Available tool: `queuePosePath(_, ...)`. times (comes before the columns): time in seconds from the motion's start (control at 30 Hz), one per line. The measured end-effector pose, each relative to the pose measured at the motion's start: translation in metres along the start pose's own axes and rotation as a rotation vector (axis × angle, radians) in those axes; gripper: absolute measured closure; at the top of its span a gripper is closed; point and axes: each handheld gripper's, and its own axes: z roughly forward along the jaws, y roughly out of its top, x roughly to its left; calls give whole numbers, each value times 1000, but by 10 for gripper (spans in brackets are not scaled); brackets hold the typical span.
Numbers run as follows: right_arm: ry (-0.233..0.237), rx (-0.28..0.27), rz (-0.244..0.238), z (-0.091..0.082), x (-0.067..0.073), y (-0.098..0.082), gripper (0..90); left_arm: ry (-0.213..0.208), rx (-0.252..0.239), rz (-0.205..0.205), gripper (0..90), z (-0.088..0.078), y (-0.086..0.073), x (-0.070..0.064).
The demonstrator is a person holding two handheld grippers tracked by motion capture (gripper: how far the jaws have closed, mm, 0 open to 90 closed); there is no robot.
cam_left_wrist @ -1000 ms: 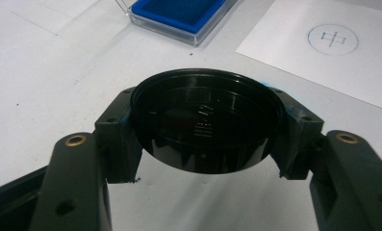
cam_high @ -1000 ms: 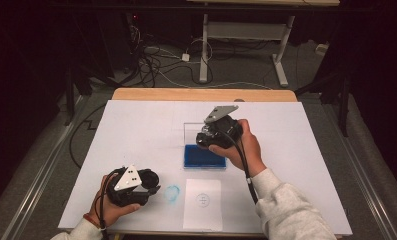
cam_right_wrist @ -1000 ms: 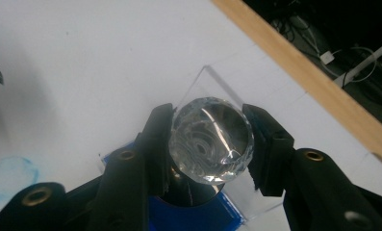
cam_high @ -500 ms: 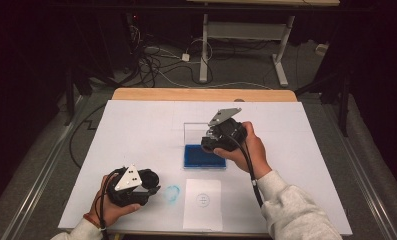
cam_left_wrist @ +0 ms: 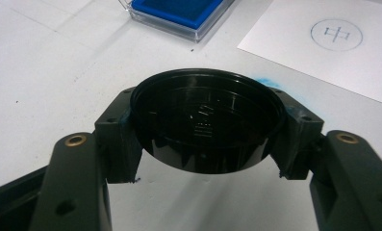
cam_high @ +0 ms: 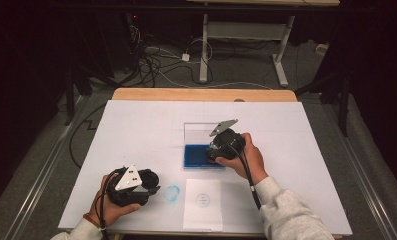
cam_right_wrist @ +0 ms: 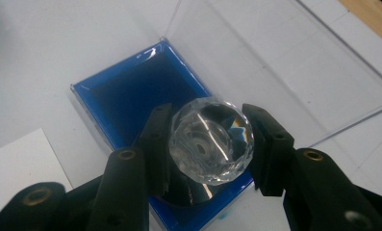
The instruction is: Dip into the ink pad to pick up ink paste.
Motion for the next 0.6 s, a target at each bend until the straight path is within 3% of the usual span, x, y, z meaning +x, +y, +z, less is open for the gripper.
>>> queuePosePath(0.13, 1, 2, 6, 3, 0, -4, 574, 1, 1, 0, 365, 0, 0, 0)
queuePosePath(0.37, -14, 7, -36, 3, 3, -3, 574, -1, 0, 0, 365, 0, 0, 0)
queuePosePath(0.5, -22, -4, -17, 2, 1, -4, 574, 0, 1, -1, 365, 0, 0, 0)
queuePosePath(0.6, -37, -2, -30, 4, 0, -5, 574, -1, 4, 2, 365, 1, 0, 0)
